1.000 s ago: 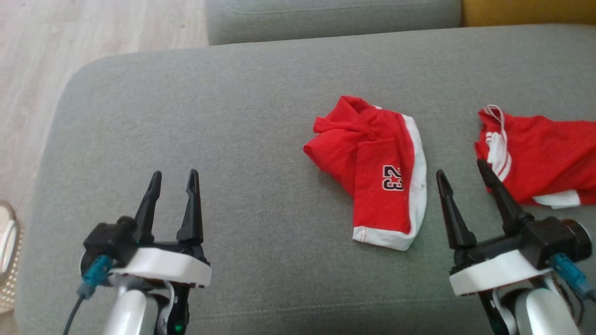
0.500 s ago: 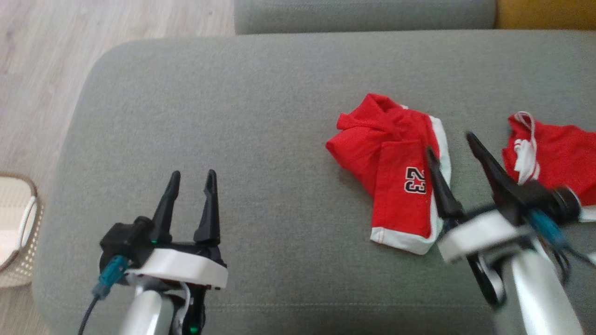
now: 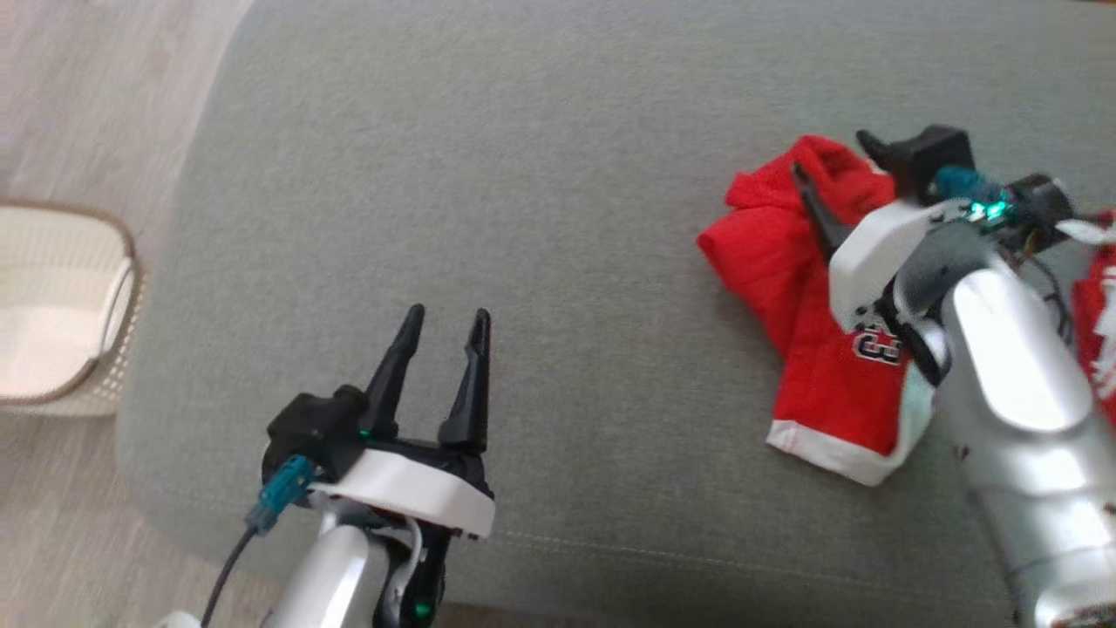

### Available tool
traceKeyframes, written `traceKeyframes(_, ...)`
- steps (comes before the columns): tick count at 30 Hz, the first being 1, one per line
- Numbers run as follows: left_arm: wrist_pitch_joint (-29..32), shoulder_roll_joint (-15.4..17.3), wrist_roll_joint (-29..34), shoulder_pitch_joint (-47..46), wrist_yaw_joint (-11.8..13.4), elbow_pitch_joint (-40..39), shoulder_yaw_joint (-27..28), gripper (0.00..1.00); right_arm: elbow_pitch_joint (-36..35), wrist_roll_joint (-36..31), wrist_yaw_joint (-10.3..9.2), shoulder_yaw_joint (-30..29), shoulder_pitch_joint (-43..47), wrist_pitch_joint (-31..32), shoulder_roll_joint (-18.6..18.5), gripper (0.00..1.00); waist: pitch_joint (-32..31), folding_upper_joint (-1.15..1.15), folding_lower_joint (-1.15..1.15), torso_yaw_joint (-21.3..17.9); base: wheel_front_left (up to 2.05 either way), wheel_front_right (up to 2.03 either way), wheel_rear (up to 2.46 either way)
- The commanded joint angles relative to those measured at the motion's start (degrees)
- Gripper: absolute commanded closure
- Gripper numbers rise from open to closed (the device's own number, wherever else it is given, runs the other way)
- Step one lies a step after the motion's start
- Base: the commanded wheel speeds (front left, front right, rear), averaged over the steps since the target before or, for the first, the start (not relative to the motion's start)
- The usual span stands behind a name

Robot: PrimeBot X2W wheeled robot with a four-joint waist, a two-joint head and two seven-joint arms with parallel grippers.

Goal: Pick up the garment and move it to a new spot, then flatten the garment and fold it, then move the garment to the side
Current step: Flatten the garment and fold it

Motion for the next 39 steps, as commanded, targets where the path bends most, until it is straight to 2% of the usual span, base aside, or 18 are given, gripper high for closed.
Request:
traceKeyframes(1, -0.3, 0.1, -0.3, -1.8, 0.5, -1.5, 1.3, 0.0, -0.9, 0.1, -0.03, 1.0, -1.9, 0.0, -0.1, 0.0, 1.3, 0.0, 0.0, 1.6, 0.0, 0.0, 0.0)
traceKeyframes(6, -0.3, 0.1, -1.5, -2.3, 1.4, -1.3, 0.4, 0.0, 7.0, 5.1, -0.03, 1.6, -5.8, 2.1, 0.1, 0.0, 1.3, 0.0, 0.0, 3.5, 0.0, 0.0, 0.0)
traceKeyframes(11, -0.3, 0.1, -1.8, -1.9, 1.6, -1.0, 0.1, 0.0, 11.6, 8.5, -0.03, 5.4, -7.9, 4.3, 0.2, 0.0, 0.5, 0.0, 0.0, 4.2, 0.0, 0.0, 0.0)
traceKeyframes(12, -0.3, 0.1, -1.8, -1.9, 1.7, -1.0, 0.2, 0.0, 12.1, 9.2, -0.03, 6.2, -8.3, 4.6, 0.1, 0.64, 0.3, 0.0, 0.0, 4.2, 0.0, 0.0, 0.0)
traceKeyframes(13, -0.3, 0.1, -1.8, -1.9, 1.7, -1.0, 0.2, 0.0, 12.7, 9.8, -0.03, 6.9, -8.7, 4.7, -0.1, 1.0, 0.2, 0.0, 0.0, 4.3, 0.0, 0.0, 0.0)
traceKeyframes(17, -0.3, 0.1, -1.8, -1.6, 1.8, -0.8, 0.1, 0.0, 13.5, 11.0, -0.03, 10.8, -9.8, 3.0, -0.6, 1.0, -1.1, 0.0, 0.0, 4.7, 0.0, 0.0, 0.0)
traceKeyframes(20, -0.3, 0.1, -1.8, -1.0, 1.9, -0.7, 0.2, 0.0, 12.0, 13.4, -0.03, 13.2, -10.9, -0.3, 1.0, 1.0, -2.1, 0.0, 0.0, 4.6, 0.0, 0.0, 0.0)
traceKeyframes(26, -0.3, 0.1, -1.3, 0.6, 1.6, -0.1, 0.7, 0.0, 4.2, 23.0, -0.03, 20.0, -14.0, -5.3, 5.5, 1.0, -5.2, 0.0, 0.0, 3.4, 0.0, 0.0, 0.0)
traceKeyframes(28, -0.3, 0.1, -1.0, 0.9, 1.5, 0.0, 0.9, 0.0, 1.0, 26.8, -0.03, 20.5, -15.3, -6.5, 6.3, 1.0, -6.2, 0.0, 0.0, 3.0, 0.0, 0.0, 0.0)
traceKeyframes(30, -0.3, 0.1, -0.9, 1.2, 1.5, -0.1, 1.1, 0.0, -0.6, 28.8, -0.03, 18.6, -16.5, -7.4, 6.6, 1.0, -6.8, 0.0, 0.0, 2.6, 0.0, 0.0, 0.0)
traceKeyframes(35, -0.3, 0.1, -0.9, 1.5, 1.6, -0.7, 0.9, 0.0, 1.4, 27.1, -0.03, 10.6, -16.8, -5.7, 6.9, 1.0, -6.6, 0.0, 0.0, 2.2, 0.0, 0.0, 0.0)
traceKeyframes(39, -0.3, 0.1, -0.6, 1.9, 1.4, -0.6, 0.4, 0.0, 5.8, 25.6, -0.03, -0.4, -13.2, -5.8, 5.6, 1.0, -5.6, 0.0, 0.0, 2.4, 0.0, 0.0, 0.0)
